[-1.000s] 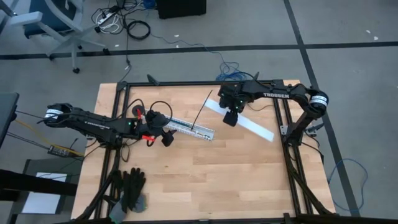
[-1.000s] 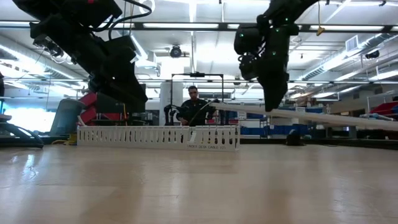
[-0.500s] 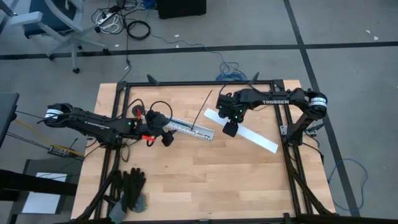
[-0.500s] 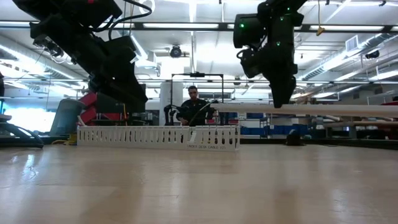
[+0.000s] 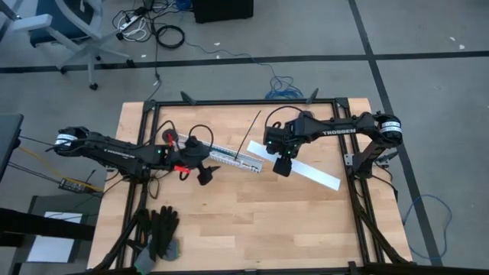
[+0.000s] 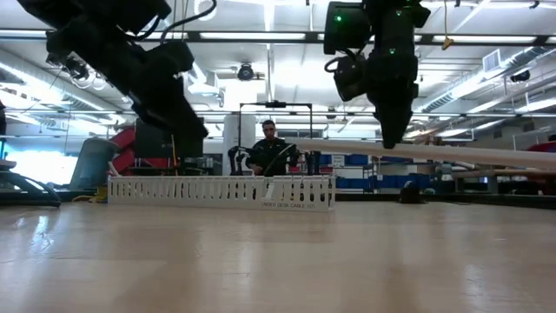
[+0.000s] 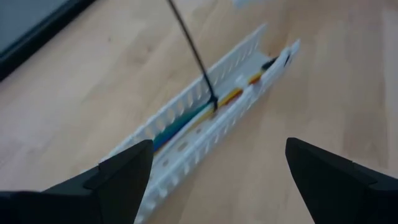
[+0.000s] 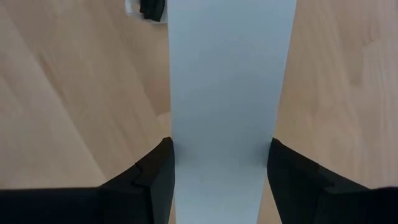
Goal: Ziptie cables
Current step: Close the white cable duct
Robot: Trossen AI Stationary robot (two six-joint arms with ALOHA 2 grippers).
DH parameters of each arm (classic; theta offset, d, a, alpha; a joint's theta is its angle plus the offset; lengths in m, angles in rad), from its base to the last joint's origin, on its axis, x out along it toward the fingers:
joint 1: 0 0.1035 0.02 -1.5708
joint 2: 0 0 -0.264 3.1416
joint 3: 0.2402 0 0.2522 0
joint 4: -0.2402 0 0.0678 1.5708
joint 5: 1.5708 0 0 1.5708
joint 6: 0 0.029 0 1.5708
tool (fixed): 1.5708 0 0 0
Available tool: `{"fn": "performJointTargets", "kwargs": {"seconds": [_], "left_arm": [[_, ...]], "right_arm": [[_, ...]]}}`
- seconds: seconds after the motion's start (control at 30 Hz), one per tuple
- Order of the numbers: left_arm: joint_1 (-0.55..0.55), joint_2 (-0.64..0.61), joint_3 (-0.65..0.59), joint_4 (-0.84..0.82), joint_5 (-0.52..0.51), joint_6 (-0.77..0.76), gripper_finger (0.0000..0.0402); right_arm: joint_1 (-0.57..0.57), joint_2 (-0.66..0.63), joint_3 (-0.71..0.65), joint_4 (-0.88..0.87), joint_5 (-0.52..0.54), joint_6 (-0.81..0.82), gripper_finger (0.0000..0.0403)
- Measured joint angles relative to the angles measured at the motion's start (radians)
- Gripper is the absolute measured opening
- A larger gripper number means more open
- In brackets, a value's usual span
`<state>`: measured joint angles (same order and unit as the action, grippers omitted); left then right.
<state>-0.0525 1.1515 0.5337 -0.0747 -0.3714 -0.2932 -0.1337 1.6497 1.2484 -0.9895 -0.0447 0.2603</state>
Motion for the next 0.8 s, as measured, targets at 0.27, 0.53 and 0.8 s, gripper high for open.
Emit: {"fn": "performJointTargets", "kwargs": {"seconds": [0.27,0.53,0.8], "left_arm": [[0.000,0.000,0.000,0.168,0.000,0.002,0.0343],[0.000,0.000,0.000,0.211,0.001,-0.044,0.0343],[0.000,0.001,0.000,0.110,0.010,-0.007,0.0343]], "right_arm": [[0.019,0.000,-0.004,0.009,0.004,0.009,0.0199],[0.037,0.000,-0.051,0.002,-0.002,0.009,0.0199],[0.060,0.000,-0.056,0.007,-0.028,-0.007,0.0199]]}}
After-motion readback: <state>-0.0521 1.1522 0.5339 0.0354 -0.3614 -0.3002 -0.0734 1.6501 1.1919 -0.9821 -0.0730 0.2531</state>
